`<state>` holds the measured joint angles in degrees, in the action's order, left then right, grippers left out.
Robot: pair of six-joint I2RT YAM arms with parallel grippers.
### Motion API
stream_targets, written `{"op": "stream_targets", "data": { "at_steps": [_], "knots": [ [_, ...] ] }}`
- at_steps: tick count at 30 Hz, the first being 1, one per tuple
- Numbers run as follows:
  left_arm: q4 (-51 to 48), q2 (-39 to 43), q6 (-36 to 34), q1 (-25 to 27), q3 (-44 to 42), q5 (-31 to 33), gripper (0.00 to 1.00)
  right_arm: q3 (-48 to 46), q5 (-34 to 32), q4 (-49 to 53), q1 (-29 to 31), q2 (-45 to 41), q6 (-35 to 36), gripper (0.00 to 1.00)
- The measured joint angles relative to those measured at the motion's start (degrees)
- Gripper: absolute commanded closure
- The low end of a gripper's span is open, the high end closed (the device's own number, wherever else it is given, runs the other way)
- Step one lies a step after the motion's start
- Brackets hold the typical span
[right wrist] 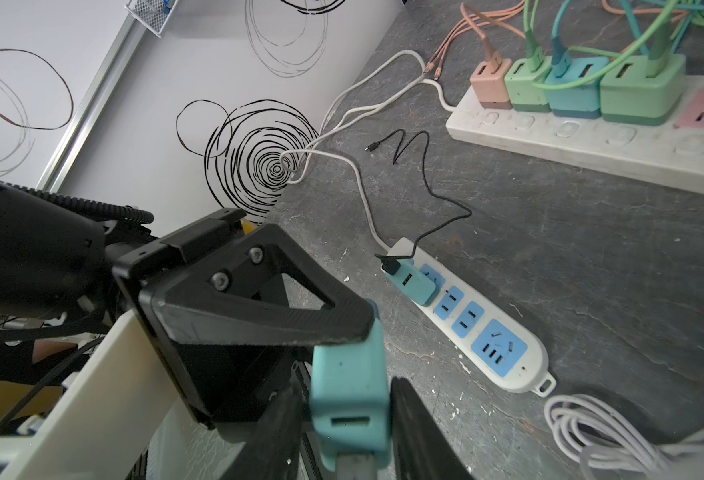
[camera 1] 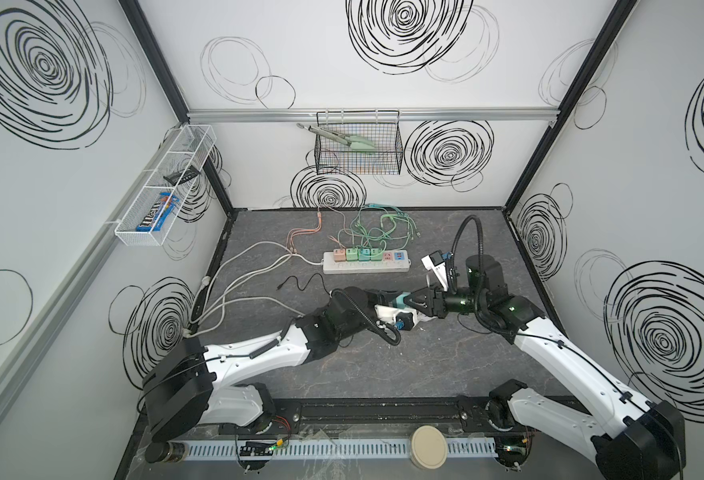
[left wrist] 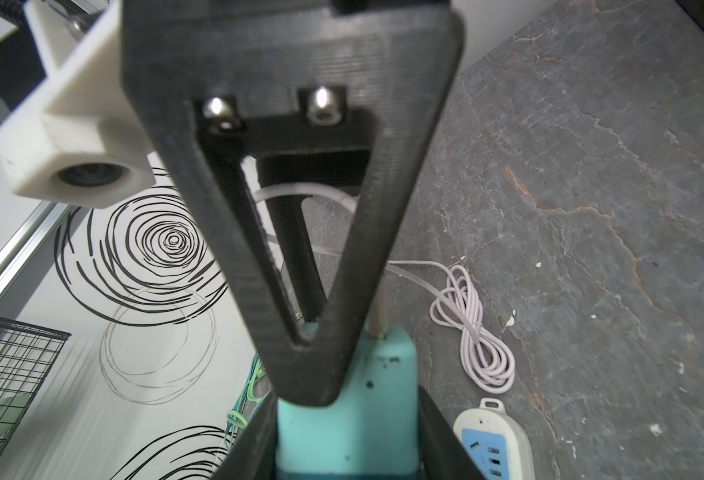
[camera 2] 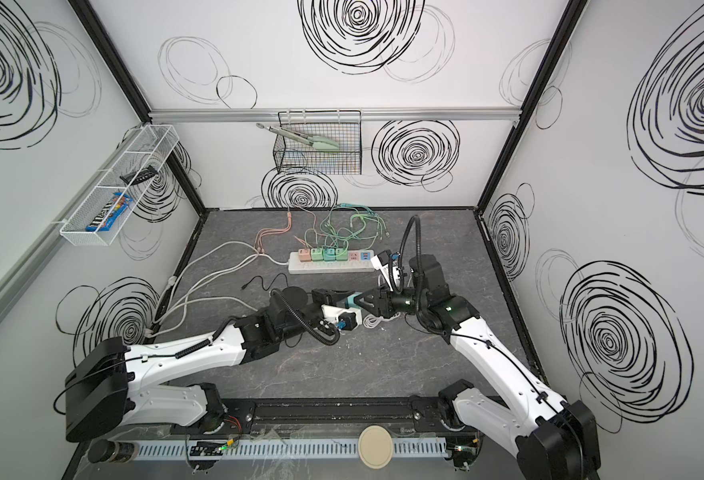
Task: Insert the plug
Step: 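Open the left gripper and withdraw it while the right holds the teal block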
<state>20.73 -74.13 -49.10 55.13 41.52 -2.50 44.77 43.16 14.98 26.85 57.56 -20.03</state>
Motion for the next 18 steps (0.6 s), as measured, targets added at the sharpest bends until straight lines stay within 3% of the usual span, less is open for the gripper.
{"op": "stream_targets", "data": {
  "at_steps": [11,18],
  "knots": [
    [-0.1,0.0,-0.6,0.7,0.0,1.0,1.0,1.7,0.6,3.0,1.6,3.3,2.1,0.57],
    [-0.5,0.0,0.2,0.7,0.1,1.3,1.0,1.7,-0.7,3.5,1.9,3.3,4.0,0.88]
  ]
}}
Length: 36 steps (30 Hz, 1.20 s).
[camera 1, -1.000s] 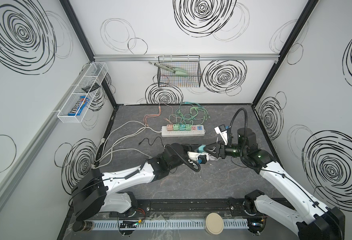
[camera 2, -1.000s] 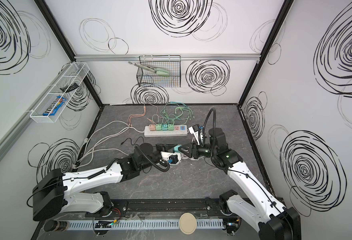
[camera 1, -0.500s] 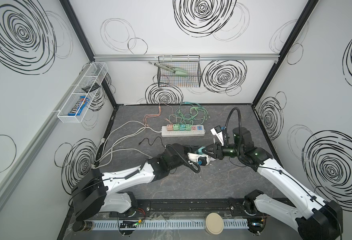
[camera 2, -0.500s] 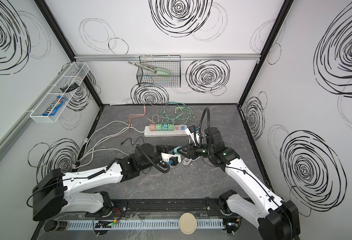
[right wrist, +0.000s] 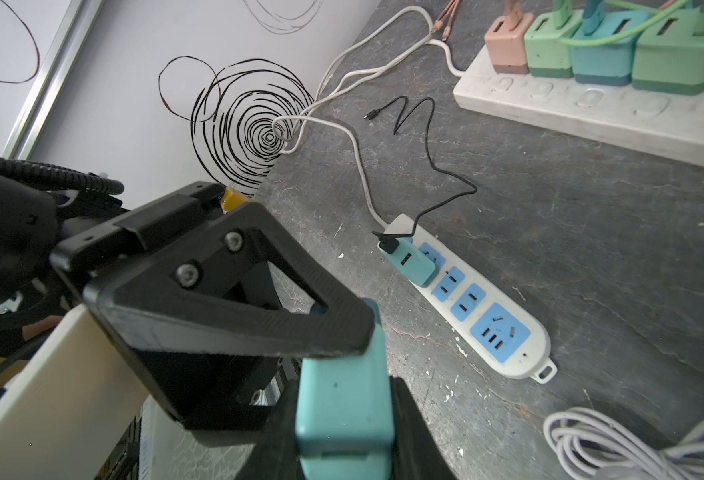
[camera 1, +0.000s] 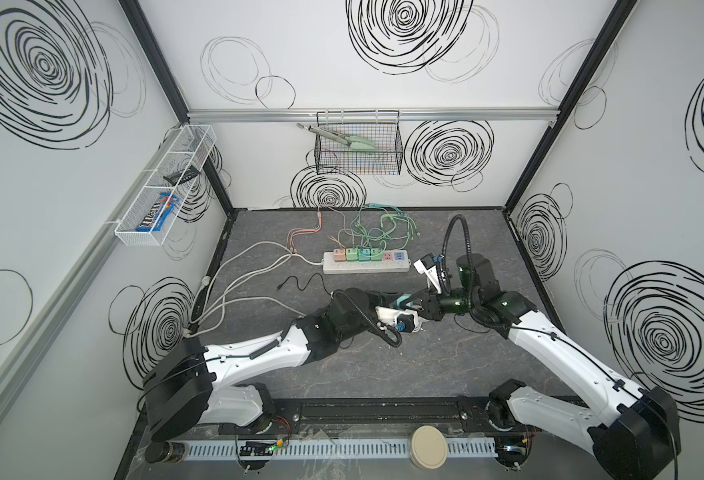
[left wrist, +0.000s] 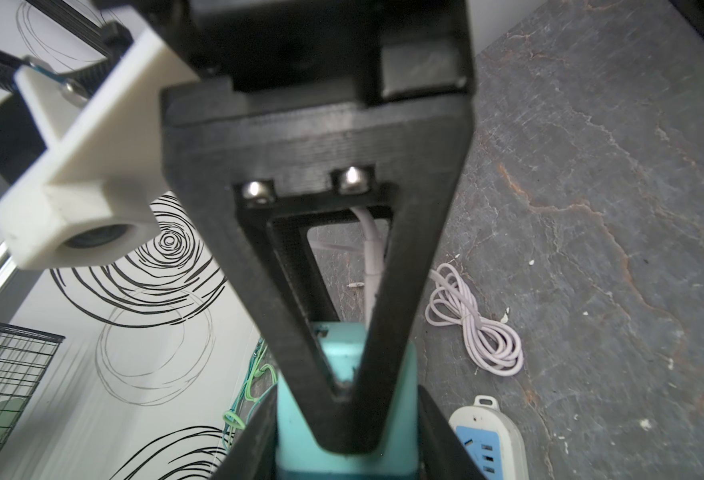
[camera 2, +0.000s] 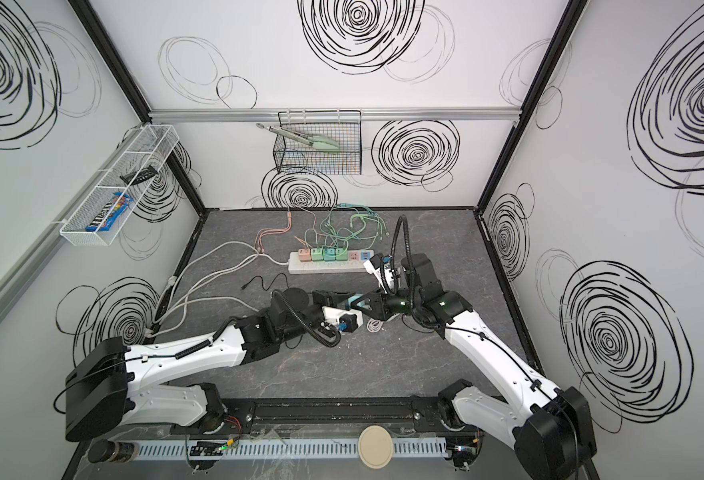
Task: Insert the plug
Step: 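Open the left gripper and withdraw it while the right holds the teal block, then carry the teal block with the right gripper over the blue-socket strip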
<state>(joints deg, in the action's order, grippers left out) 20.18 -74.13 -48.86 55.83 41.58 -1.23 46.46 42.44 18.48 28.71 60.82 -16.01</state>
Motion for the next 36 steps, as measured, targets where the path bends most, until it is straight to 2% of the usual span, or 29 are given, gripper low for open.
{"op": "stream_targets", "data": {
  "at_steps": [2,3,6,8,12,13,18,23,31,36],
  "knots": [
    [0.0,0.0,0.5,0.0,0.0,0.0,0.78,0.0,-0.1,0.2,0.1,-0.1,0.0,0.98],
    [-0.1,0.0,0.9,0.0,0.0,0.0,0.65,0.0,-0.2,0.2,0.1,-0.1,0.0,1.0],
    [0.1,0.3,2.4,0.0,-0.1,0.0,0.36,0.2,-0.3,0.3,0.2,-0.1,0.5,1.0],
    [1.2,1.3,4.4,-0.1,-0.9,0.1,0.21,0.8,-1.2,0.7,0.3,-0.1,1.1,1.0],
    [2.1,5.4,8.7,-0.8,-2.6,0.8,0.01,1.3,-4.2,0.7,0.3,-0.1,3.1,1.0],
    [2.3,6.6,10.0,-1.0,-3.2,1.3,0.04,1.3,-5.2,0.7,0.3,-0.1,3.5,1.0],
    [4.3,13.8,16.6,-2.3,-7.3,4.2,0.04,1.0,-12.4,-1.0,0.3,-0.5,5.0,1.0],
    [8.0,20.8,25.1,-3.8,-12.6,11.0,0.04,-0.1,-19.3,-3.5,0.3,-2.2,7.3,1.0],
    [8.2,28.2,40.6,-9.6,-15.2,22.3,0.04,-0.1,-20.3,-3.4,0.3,-1.3,15.9,1.0],
    [2.1,30.6,50.0,-16.3,-15.1,24.0,0.04,0.0,-20.5,-1.9,0.4,0.3,20.6,1.0]
  ]
}}
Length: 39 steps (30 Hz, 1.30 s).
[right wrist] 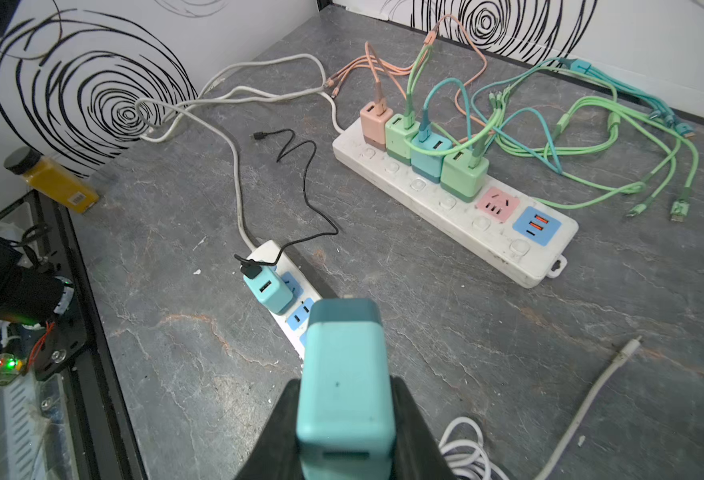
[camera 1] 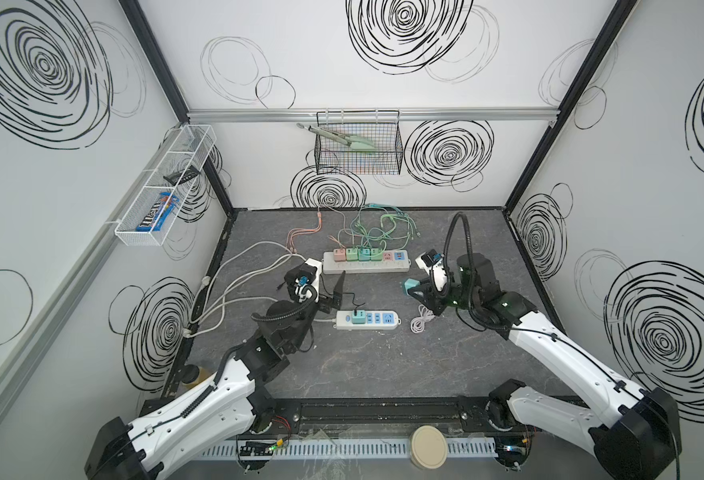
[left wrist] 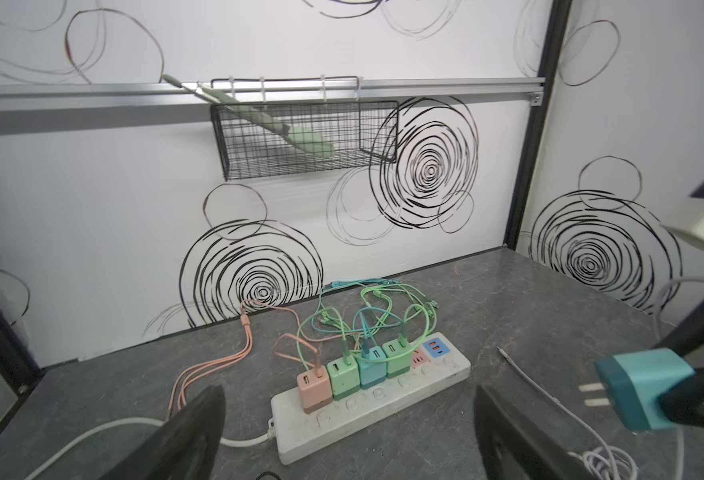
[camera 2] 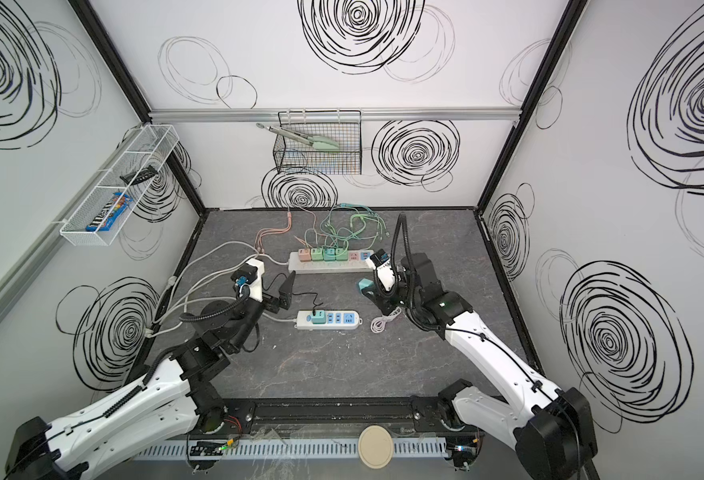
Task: Insert the plug
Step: 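Carry the teal block with the right gripper over the blue-socket strip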
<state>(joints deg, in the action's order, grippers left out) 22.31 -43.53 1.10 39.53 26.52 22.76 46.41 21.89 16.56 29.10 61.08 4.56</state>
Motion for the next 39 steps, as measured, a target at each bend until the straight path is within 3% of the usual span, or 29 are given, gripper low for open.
{"op": "stream_targets", "data": {
  "at_steps": [5,12,22,33,39],
  "knots": [
    [-8.7,0.1,5.5,-4.1,2.6,-0.2,0.04,0.5,-1.7,0.7,0.6,1.3,4.4,1.0],
    [-18.9,0.2,9.1,-7.8,8.5,-0.9,0.04,0.7,-2.3,3.7,3.9,2.9,16.3,1.0],
    [-26.8,1.0,10.2,-10.5,10.5,-1.9,0.04,7.4,-2.6,14.2,10.5,14.8,30.5,1.0],
    [-29.3,3.4,9.2,-13.7,10.5,-1.7,0.04,21.8,-14.8,25.0,16.9,31.5,37.0,1.0],
    [-28.7,4.2,10.1,-16.4,9.3,-2.4,0.04,26.1,-18.7,30.2,18.0,36.0,38.4,1.0]
  ]
}}
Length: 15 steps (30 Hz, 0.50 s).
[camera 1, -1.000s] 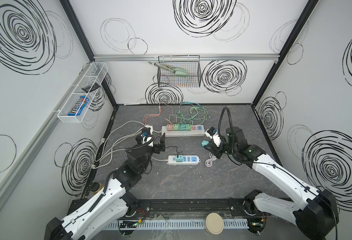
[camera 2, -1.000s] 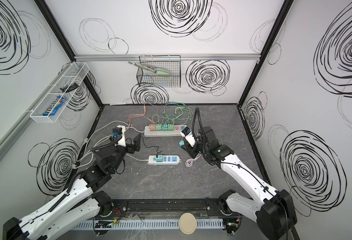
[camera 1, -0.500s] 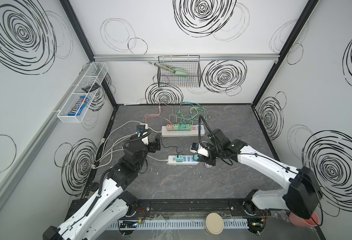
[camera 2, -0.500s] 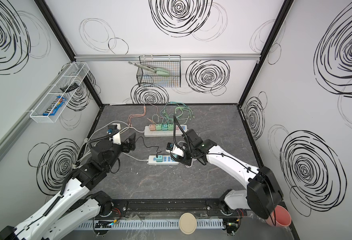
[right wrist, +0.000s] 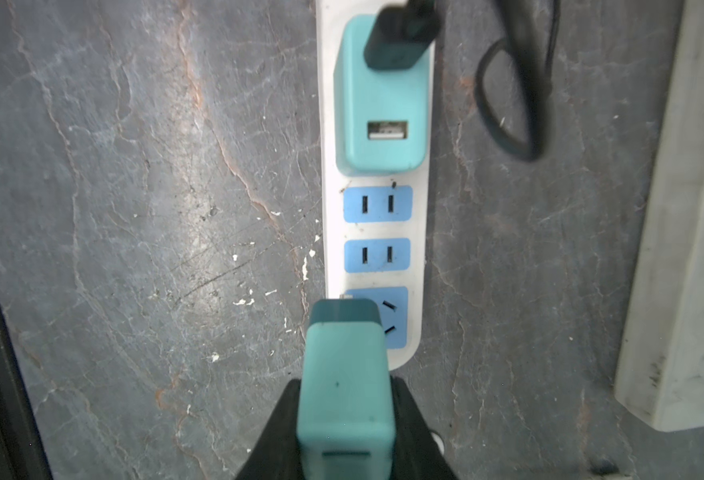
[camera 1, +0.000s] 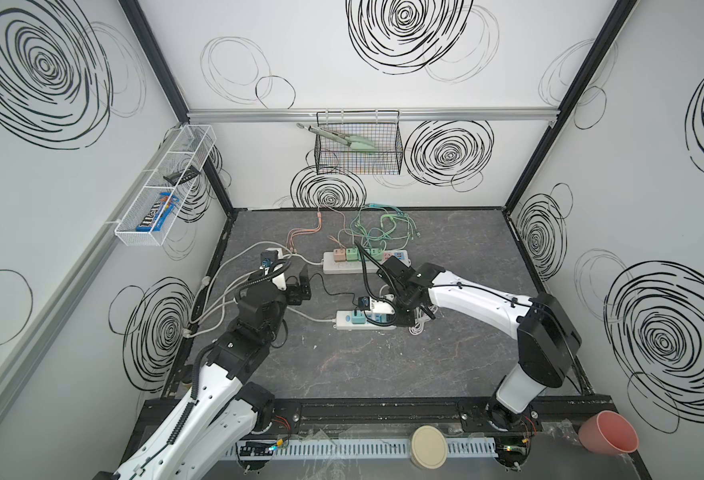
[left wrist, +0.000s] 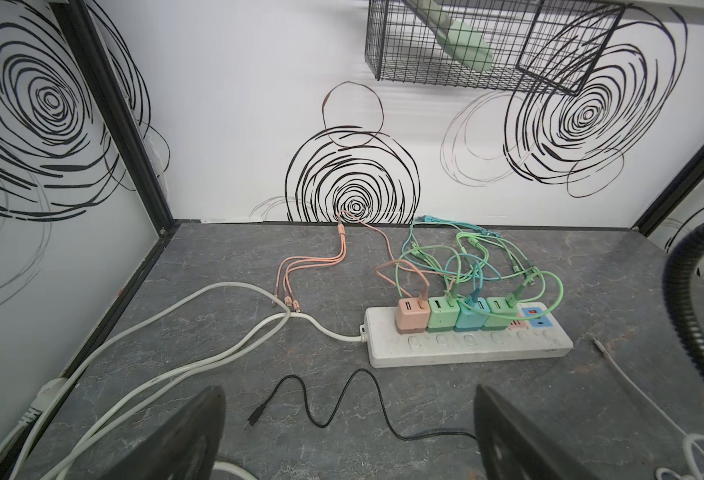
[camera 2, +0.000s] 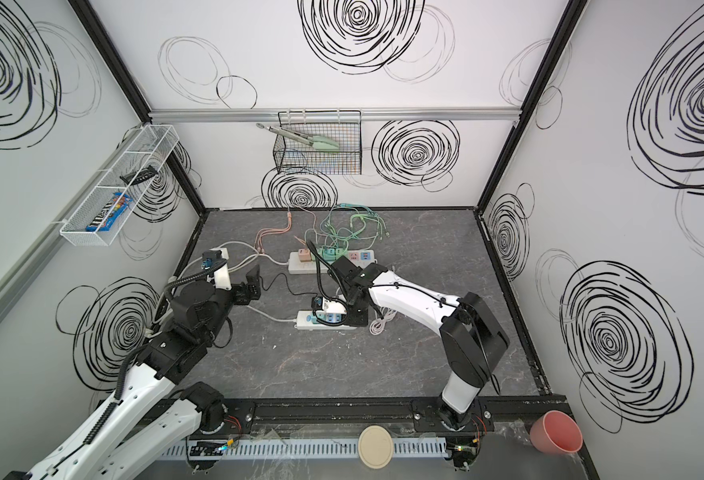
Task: Insert the plug
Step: 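Carry the teal block with the right gripper over the blue-socket strip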
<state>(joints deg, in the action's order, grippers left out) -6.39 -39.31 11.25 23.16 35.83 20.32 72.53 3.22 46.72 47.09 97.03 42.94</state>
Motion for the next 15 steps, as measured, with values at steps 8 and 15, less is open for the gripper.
{"op": "stream_targets", "data": {
  "at_steps": [8,15],
  "knots": [
    [0.9,0.0,2.0,-3.0,-0.7,-3.5,0.04,1.7,-3.6,3.0,0.3,2.3,0.8,1.0],
    [1.4,-0.9,3.2,-4.5,-0.7,-5.7,0.04,1.7,-3.6,3.4,0.5,2.4,1.0,1.0]
  ]
}}
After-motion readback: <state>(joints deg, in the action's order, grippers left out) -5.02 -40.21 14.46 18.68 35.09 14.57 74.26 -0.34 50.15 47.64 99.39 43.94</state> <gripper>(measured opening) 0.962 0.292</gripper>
